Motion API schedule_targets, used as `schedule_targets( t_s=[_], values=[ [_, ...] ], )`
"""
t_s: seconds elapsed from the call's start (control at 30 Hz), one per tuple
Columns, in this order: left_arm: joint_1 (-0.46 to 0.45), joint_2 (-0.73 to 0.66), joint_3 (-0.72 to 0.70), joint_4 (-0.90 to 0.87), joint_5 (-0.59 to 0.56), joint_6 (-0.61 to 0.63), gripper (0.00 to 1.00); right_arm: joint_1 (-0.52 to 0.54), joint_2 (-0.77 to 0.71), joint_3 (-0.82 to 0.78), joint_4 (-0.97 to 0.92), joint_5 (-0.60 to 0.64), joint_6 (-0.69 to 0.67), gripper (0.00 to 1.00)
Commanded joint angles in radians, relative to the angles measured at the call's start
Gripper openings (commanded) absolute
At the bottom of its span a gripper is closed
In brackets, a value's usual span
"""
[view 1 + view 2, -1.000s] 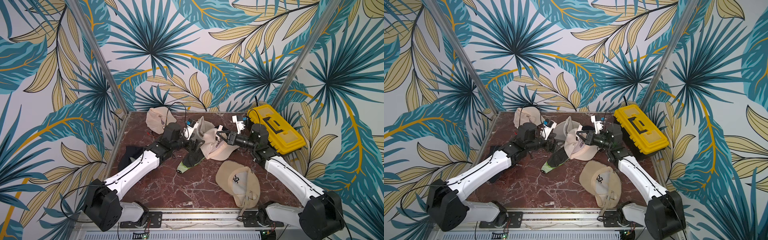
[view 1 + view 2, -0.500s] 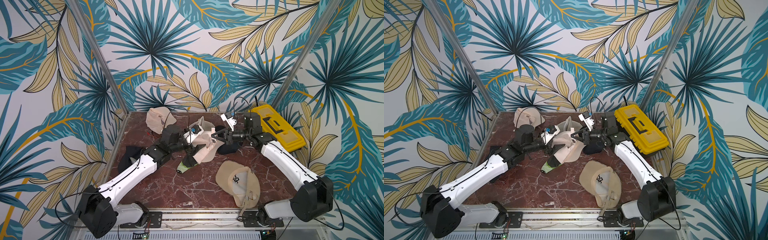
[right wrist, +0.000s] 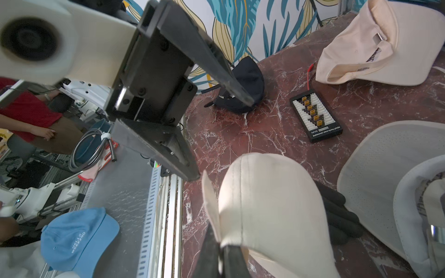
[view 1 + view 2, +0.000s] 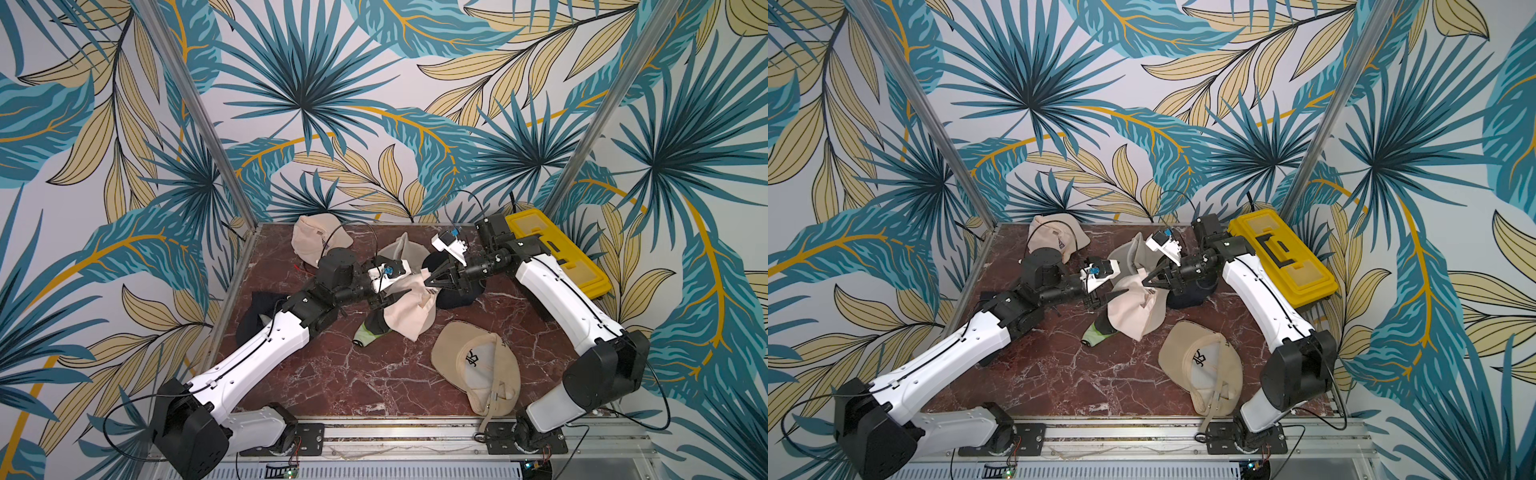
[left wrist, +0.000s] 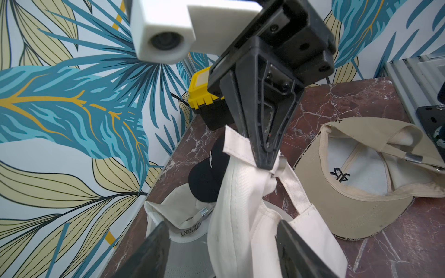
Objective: Open the adjustable buckle of the baseball cap
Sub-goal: Open the adjustable buckle on the baseball cap.
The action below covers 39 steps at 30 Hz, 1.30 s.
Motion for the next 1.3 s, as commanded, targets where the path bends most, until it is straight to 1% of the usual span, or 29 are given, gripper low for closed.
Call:
schedule_targets(
  t_s=[0.0,0.13,0.23,0.33,0.4,0.57,0.63,0.67,0.73,0.77,0.8,0.83,0.87,0.93,0.97,1.0,1.07,1.1,1.13,1.2,1.23,1.27],
  values=[
    [-0.001,0.018,0.041,0.011,0.074,-0.001,0.72,0.02,-0.007,-0.002,-0.029,-0.047,-0.098,0.0],
    [-0.003,0.039,0.035,0.01,0.103,0.002,0.7,0.032,-0.024,-0.016,0.008,-0.055,-0.128,0.0],
    [-0.007,0.052,0.029,0.012,0.161,0.015,0.69,0.037,-0.025,-0.016,0.009,-0.065,-0.156,0.0],
    [-0.018,0.074,0.044,0.011,0.145,0.003,0.66,0.041,-0.021,-0.014,0.003,-0.071,-0.166,0.0],
    [-0.018,0.083,0.051,0.01,0.149,0.002,0.62,0.042,-0.017,-0.013,-0.002,-0.077,-0.175,0.0],
    [-0.02,0.107,0.066,0.01,0.186,0.009,0.47,0.043,-0.011,-0.009,-0.001,-0.081,-0.176,0.0],
    [-0.02,0.126,0.078,0.01,0.195,0.008,0.39,0.043,-0.012,-0.007,-0.003,-0.084,-0.175,0.0],
    [-0.02,0.136,0.084,0.01,0.196,0.006,0.3,0.044,-0.012,-0.007,-0.002,-0.087,-0.178,0.0],
    [-0.019,0.148,0.096,0.01,0.193,0.001,0.06,0.045,-0.014,-0.007,-0.005,-0.081,-0.178,0.0],
    [-0.02,0.152,0.104,0.011,0.187,-0.005,0.0,0.043,-0.013,-0.007,-0.006,-0.076,-0.173,0.06],
    [-0.019,0.153,0.106,0.01,0.181,-0.013,0.0,0.042,-0.012,-0.004,-0.005,-0.067,-0.164,0.17],
    [-0.02,0.153,0.109,0.011,0.172,-0.023,0.0,0.042,-0.015,0.0,0.002,-0.051,-0.147,0.24],
    [-0.02,0.153,0.114,0.01,0.157,-0.039,0.0,0.04,-0.022,-0.003,0.039,-0.004,-0.089,0.28],
    [-0.019,0.155,0.125,0.01,0.101,-0.095,0.0,0.031,-0.068,-0.042,0.2,0.149,0.145,0.35],
    [-0.018,0.157,0.133,0.01,0.073,-0.126,0.0,0.017,-0.107,-0.09,0.294,0.187,0.239,0.38],
    [-0.017,0.159,0.139,0.01,0.047,-0.163,0.0,0.004,-0.156,-0.152,0.382,0.194,0.305,0.43],
    [-0.015,0.171,0.161,0.01,-0.001,-0.248,0.0,0.002,-0.255,-0.284,0.547,0.233,0.416,0.51],
    [-0.015,0.178,0.168,0.011,-0.016,-0.287,0.0,0.002,-0.306,-0.352,0.634,0.261,0.477,0.53],
    [-0.014,0.185,0.178,0.01,-0.021,-0.32,0.0,0.003,-0.342,-0.4,0.689,0.286,0.52,0.54],
    [-0.013,0.202,0.195,0.009,-0.029,-0.39,0.0,0.003,-0.403,-0.477,0.804,0.383,0.646,0.54],
    [-0.014,0.209,0.202,0.008,-0.032,-0.428,0.0,0.003,-0.423,-0.504,0.833,0.444,0.721,0.53],
    [-0.012,0.216,0.208,0.009,-0.035,-0.461,0.0,0.004,-0.437,-0.516,0.834,0.48,0.768,0.49]
  ],
)
